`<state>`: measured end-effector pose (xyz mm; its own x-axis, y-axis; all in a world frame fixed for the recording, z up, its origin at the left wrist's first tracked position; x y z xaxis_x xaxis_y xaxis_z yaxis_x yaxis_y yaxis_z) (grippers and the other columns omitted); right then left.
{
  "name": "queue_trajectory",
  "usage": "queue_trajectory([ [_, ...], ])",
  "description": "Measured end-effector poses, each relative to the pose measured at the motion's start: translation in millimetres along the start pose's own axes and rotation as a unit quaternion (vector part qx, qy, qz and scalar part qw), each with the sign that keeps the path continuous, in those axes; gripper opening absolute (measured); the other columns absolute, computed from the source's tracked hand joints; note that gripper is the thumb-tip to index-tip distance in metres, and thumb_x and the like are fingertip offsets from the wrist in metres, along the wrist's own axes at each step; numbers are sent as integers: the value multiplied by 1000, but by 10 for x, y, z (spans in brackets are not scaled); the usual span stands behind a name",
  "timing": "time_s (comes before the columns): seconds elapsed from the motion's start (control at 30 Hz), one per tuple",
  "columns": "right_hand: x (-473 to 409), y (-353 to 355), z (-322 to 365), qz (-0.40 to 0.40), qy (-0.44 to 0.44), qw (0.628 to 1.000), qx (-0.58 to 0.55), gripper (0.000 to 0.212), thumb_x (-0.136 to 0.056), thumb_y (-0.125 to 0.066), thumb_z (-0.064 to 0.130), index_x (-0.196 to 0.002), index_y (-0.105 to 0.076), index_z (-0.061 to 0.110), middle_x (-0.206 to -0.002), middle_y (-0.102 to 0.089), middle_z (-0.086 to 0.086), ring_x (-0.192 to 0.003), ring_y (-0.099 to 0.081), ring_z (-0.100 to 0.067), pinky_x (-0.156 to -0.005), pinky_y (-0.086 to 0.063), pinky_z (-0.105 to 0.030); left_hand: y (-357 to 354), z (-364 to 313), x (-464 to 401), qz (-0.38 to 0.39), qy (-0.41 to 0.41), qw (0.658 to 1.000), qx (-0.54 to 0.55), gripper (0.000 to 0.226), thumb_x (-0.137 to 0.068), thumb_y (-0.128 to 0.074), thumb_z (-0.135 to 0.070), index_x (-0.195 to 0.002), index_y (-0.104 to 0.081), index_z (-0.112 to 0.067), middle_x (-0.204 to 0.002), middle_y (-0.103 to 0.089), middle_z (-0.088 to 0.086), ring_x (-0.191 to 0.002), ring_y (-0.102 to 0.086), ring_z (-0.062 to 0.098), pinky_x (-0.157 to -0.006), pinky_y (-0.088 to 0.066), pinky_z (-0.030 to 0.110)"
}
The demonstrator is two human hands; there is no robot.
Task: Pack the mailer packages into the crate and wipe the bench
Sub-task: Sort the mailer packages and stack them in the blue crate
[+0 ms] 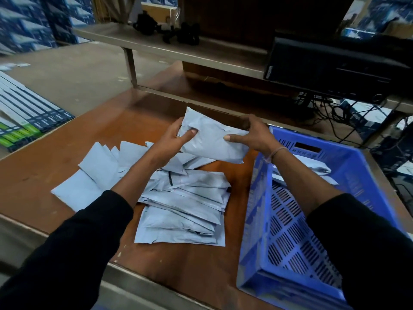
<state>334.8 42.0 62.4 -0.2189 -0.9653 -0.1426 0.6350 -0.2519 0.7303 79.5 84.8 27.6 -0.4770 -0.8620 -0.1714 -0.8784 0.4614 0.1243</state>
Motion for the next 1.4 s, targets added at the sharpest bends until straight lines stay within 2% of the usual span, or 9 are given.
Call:
queue_trajectory([
  [0.23,164,-212,-9,187,-54,902,-386,64,-73,-86,30,-129,-65,10,-128,-69,-9,-119,-66,-29,-106,-49,-48,-18,-28,112,-40,24,990,133,61,-95,-57,-47,-149,-46,-22,-143,-62,-4,-133,-59,16,-114,-46,40],
  [0.43,139,195,-190,39,-48,930,-361,81,-55,-98,40,-124,-67,10,-118,-74,-5,-108,-72,-25,-99,-55,-46,-208,-273,86,-61,-27,998,8,81,-84,-64,-66,-148,-40,-23,-141,-60,-2,-129,-59,15,-101,-54,28],
  [0.63,475,887,-324,28,2,954,-300,56,-70,-89,23,-118,-68,2,-114,-75,-8,-105,-72,-24,-90,-58,-39,-611,-653,-125,-11,-73,996,-54,38,-92,-75,-15,-125,-58,-12,-111,-67,-2,-98,-66,8,-76,-56,20],
  [0.77,762,1541,-532,18,21,988,-153,41,-68,-90,15,-98,-63,4,-89,-68,-4,-76,-62,-7,-65,-53,-22,-1109,-971,-276,76,-117,972,-188,26,-86,-78,-16,-107,-63,-17,-105,-68,0,-90,-65,11,-71,-58,28],
  [0.9,1079,2059,-717,52,33,997,50,48,-68,-91,13,-110,-67,11,-106,-70,-4,-93,-63,-13,-84,-52,-29,-1873,-1280,-319,162,-166,927,-294,29,-81,-77,-26,-103,-59,-28,-105,-67,-10,-90,-65,17,-76,-56,40],
  [1.13,1397,2069,-1391,41,15,904,425,41,-61,-81,45,-94,-63,27,-91,-69,-2,-85,-65,-29,-68,-44,-28,-3189,-1088,-381,236,-254,788,-509,50,-75,-74,-22,-123,-57,-18,-124,-64,7,-114,-60,31,-90,-50,44],
  [1.2,1514,1892,-1494,54,4,887,459,40,-69,-79,39,-102,-64,23,-104,-69,-3,-96,-64,-27,-67,-32,-26,-3414,-901,-374,255,-266,716,-592,52,-78,-78,-22,-126,-58,-16,-128,-61,10,-118,-56,35,-94,-48,45],
  [1.3,1583,1536,-1732,89,-21,881,465,53,-71,-77,33,-117,-57,16,-119,-65,-10,-106,-65,-31,-77,-48,-34,-3634,-595,-340,290,-266,630,-670,57,-80,-81,-28,-129,-55,-13,-129,-58,12,-119,-55,36,-90,-47,45],
  [1.4,1600,1248,-1983,119,-51,870,476,61,-79,-75,31,-130,-48,11,-124,-62,-16,-109,-65,-37,-84,-52,-42,-3775,-246,-313,324,-240,594,-696,67,-80,-83,-28,-133,-46,-10,-128,-56,15,-113,-61,39,-81,-51,47],
])
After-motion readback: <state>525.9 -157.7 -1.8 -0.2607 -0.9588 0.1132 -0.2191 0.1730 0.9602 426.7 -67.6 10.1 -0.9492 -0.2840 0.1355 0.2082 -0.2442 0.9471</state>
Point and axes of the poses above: each hand's wrist, its own x-axis away from the middle knuckle, its own y-axis out of the back of the hand, z = x × y, the point moved 8 cm from there along -x, towards the middle knuckle
